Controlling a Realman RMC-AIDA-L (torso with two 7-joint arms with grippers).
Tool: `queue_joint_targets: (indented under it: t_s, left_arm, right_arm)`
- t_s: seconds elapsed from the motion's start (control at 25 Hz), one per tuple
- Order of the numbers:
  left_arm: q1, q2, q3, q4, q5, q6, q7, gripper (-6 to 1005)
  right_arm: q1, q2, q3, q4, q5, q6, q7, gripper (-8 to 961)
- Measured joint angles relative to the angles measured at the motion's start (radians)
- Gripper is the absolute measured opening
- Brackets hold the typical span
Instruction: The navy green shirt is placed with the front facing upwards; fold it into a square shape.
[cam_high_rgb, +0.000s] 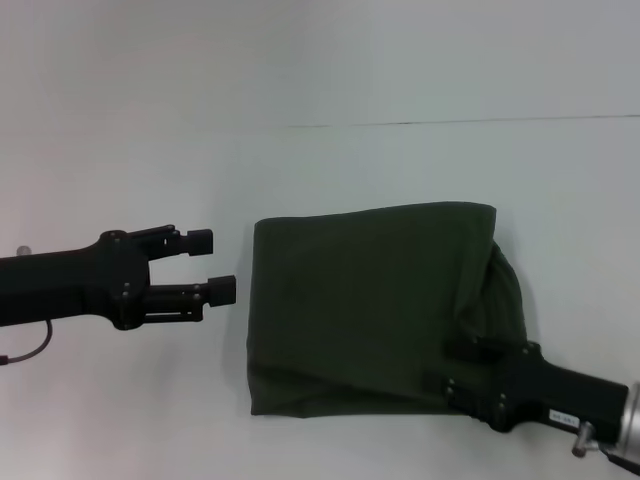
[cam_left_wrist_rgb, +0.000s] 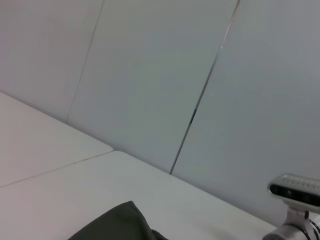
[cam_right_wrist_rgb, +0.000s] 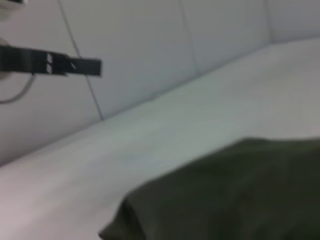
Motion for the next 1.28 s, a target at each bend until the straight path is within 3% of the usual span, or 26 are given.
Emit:
queue_joint_targets:
  t_s: [0.44,0.68,0.84,1.08,1.28]
  left_arm:
    - [-0.007,-0.005,0.0,-0.002,-0.002,-0.017,0.0,878]
    - [-0.006,-0.01,0.0,-0.002,-0.002,-0.019,-0.002,877]
    - [-0.005,-0.013,-0.002,-0.002,-0.002,-0.017,-0.003,877]
    - [-0.001,-0.014,-0.005,-0.001,-0.003,-0.016,-0.005,878]
    - [0.003,-0.016,-0.005,-0.002,-0.004,-0.018,-0.005,878]
  right_arm:
    - [-0.08,-0.001,0.022,-0.004,0.002,0.03,-0.005,609]
    - [-0.095,-0.014,0.124,-0.062,0.008,-0.112,0.009,610]
    - [-0.074,-0.01,0.156,-0.109,0.004,-0.127,0.062,610]
    - [-0.009,0.001,0.081,-0.077,-0.001,-0.055,0.078,610]
    - [0.001,0.002,0.055,-0.038,-0.001,0.001,0.073,609]
